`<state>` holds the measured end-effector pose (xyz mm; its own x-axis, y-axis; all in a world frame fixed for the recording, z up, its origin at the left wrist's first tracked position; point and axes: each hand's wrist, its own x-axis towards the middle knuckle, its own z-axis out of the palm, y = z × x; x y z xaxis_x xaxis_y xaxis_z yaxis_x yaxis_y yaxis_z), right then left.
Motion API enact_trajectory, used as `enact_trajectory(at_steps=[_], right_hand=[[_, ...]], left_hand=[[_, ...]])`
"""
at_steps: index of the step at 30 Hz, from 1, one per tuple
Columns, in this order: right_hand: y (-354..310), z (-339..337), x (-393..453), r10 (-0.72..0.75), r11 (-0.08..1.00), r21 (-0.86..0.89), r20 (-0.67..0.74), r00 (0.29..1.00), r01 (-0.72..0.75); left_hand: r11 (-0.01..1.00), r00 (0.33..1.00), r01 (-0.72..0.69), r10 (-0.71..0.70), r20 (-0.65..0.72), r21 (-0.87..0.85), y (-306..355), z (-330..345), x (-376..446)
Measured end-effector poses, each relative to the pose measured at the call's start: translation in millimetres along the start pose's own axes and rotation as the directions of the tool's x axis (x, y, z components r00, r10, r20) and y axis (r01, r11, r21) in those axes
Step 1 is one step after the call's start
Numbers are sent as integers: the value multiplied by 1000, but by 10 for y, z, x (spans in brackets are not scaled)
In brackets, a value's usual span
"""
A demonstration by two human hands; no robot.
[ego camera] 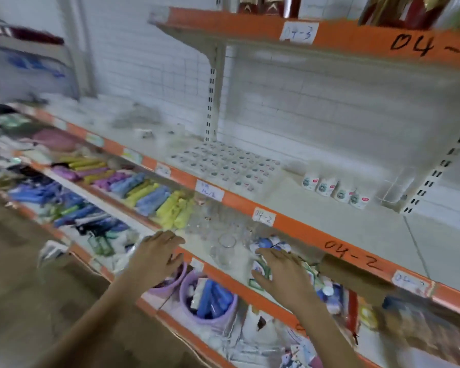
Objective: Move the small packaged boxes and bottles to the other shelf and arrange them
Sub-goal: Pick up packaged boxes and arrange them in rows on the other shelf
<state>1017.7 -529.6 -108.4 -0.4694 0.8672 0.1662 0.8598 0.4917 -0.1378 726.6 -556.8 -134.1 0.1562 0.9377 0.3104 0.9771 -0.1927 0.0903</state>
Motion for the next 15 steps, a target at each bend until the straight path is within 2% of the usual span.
enact_trajectory(at_steps=[3, 7, 12, 15], right_hand=[[-449, 104, 282, -66, 995, 75, -1, 998, 66], [-1119, 217, 763, -201, 974, 110, 25, 979, 197], [-2168, 364, 1534, -306, 942, 149, 3, 952, 302], [-2779, 417, 1988, -323, 926, 196, -26, 946, 322]], left_hand=[[983, 984, 179, -179, -13, 30, -531, -220, -382], [929, 928, 369, -367, -58, 29, -1166, -519, -708], [873, 865, 488, -487, -117, -23, -2085, -888, -994], [868, 859, 496, -489, -152, 5, -2715, -1074, -1120]])
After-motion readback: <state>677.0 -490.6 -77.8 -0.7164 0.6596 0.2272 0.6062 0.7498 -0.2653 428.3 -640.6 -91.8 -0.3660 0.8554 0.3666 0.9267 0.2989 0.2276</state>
